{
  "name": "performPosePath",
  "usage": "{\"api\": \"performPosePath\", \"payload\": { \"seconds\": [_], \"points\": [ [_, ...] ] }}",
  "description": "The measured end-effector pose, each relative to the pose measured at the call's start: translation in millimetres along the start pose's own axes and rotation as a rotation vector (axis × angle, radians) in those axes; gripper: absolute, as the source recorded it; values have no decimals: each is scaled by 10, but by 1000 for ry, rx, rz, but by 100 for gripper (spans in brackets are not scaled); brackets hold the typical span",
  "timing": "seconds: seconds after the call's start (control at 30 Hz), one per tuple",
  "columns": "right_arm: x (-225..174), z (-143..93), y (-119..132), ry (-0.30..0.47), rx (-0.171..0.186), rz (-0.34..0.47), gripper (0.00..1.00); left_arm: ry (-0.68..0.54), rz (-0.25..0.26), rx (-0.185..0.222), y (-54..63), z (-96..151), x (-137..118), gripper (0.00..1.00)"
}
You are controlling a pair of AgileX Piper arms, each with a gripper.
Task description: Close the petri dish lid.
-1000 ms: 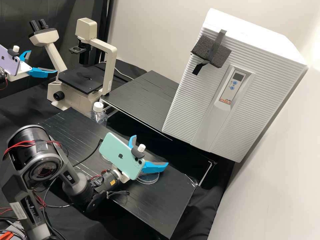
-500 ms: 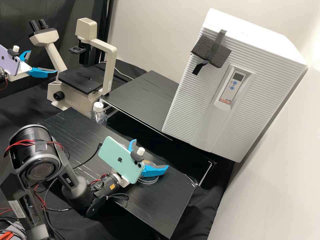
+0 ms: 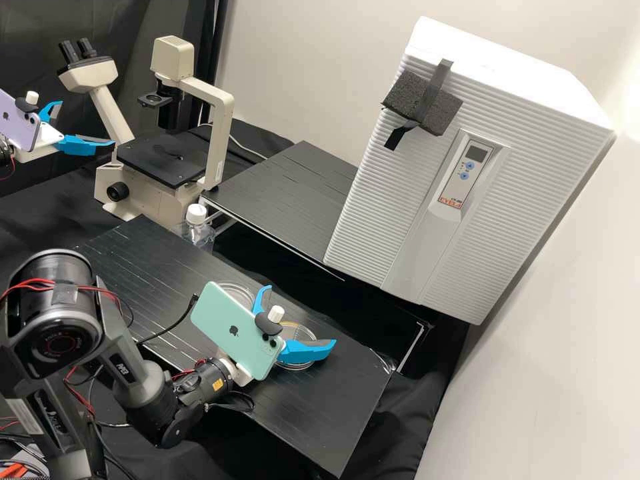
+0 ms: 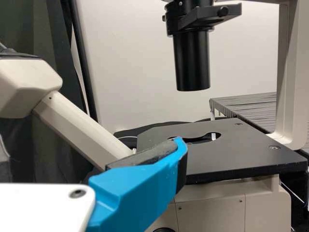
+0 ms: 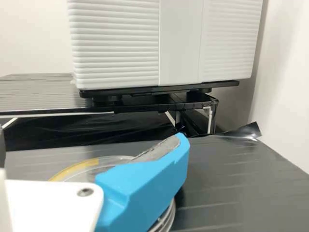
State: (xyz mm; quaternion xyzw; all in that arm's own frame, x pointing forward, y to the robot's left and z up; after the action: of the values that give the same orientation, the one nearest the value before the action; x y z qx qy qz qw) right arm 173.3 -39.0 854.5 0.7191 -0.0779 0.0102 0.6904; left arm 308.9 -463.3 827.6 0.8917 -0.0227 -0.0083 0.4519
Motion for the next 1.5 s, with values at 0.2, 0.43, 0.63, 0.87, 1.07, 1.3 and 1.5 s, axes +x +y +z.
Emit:
{"api": "performPosePath", "payload": {
  "seconds": [0.2,0.43,0.63,0.87,1.07,1.3,1.5],
  "points": [
    [-61,34,10,-10,-11,-1,100,0,0,0,0,0,0,100],
    [-128,0,57,-4,-16,26,100,0,0,0,0,0,0,100],
    [-186,-62,102,11,-5,57,100,0,0,0,0,0,0,100],
    [-225,-79,165,12,-9,100,100,0,0,0,0,0,0,100],
    [-240,-46,196,-9,-10,120,100,0,0,0,0,0,0,100],
    [-269,54,200,-60,-8,110,100,0,0,0,0,0,0,100],
    [-281,105,193,-82,-20,88,100,0,0,0,0,0,0,100]
  ]
}}
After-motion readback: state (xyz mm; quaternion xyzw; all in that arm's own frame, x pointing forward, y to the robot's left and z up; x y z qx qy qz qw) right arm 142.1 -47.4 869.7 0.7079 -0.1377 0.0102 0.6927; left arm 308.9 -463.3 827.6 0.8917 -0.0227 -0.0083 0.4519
